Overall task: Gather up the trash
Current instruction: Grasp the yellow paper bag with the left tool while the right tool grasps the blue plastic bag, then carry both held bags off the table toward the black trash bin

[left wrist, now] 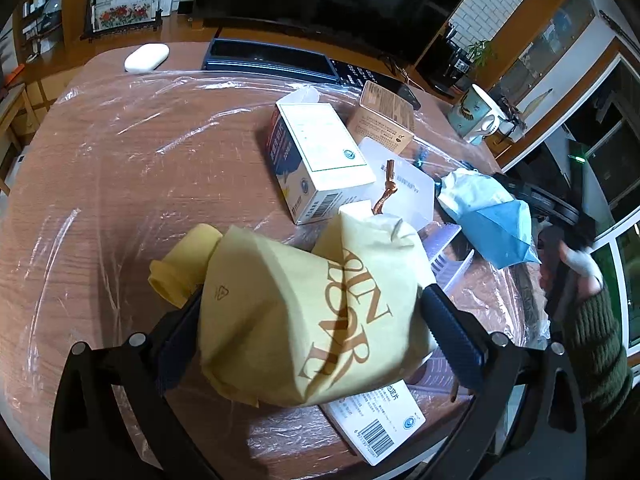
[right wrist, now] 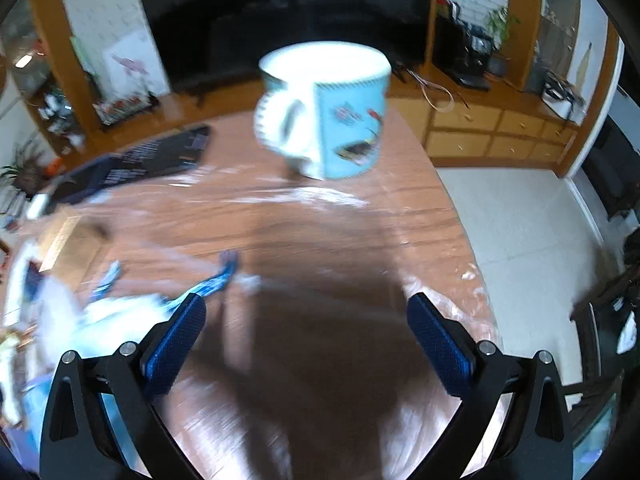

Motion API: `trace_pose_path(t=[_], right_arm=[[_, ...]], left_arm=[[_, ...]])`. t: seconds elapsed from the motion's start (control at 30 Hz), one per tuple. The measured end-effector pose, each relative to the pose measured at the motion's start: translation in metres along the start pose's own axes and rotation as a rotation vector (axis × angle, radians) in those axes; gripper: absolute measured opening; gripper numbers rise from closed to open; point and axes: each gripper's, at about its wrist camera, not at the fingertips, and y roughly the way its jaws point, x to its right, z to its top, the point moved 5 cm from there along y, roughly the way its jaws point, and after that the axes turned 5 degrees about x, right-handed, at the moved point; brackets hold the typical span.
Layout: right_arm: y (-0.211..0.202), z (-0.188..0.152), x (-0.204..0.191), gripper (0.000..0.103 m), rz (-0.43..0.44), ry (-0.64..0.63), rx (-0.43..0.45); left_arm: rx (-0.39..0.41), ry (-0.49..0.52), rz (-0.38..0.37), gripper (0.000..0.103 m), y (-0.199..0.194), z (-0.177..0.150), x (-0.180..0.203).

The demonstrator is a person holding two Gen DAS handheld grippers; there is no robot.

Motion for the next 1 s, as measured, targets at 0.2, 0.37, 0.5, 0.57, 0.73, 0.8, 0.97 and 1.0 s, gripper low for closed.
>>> trace_pose_path(t=[0.2, 0.37, 0.5, 0.57, 0.73, 0.8, 0.97, 1.0], right_arm=[[-0.039, -0.004, -0.044, 0.099, 0.158, -0.036, 0.031], [-0.015, -0.026, -0.070, 0.099, 0.186, -0.062, -0.089], [0.006, -0.041, -0.071, 0.099, 0.236, -0.003, -0.152], [0.011, -0.046, -0.073, 0.096, 0.254, -0.006, -0.169], [0.009, -0.049, -0.076, 0.060, 0.273, 0.002, -0.141], [0.006, -0.048, -0.076, 0.058, 0.271, 0.010, -0.126], [-0.015, -0.044, -0.075, 0.056, 0.288, 0.019, -0.066], [-0.021, -0.044, -0.074, 0.056, 0.295, 0.021, -0.055]], left_arm=[[-0.044, 0.018, 0.008, 0.101, 0.011, -0.008, 0.003], [-0.053, 0.046, 0.018, 0.101, 0.017, -0.016, 0.004], [-0.043, 0.054, 0.006, 0.100, 0.015, -0.019, 0.004], [-0.034, 0.064, 0.005, 0.097, 0.014, -0.019, 0.004], [-0.013, 0.059, -0.027, 0.082, 0.006, -0.016, 0.005], [-0.008, 0.065, -0.035, 0.077, 0.003, -0.015, 0.006], [0.022, 0.061, -0.068, 0.063, -0.007, -0.012, 0.008], [0.026, 0.060, -0.072, 0.061, -0.008, -0.011, 0.009]])
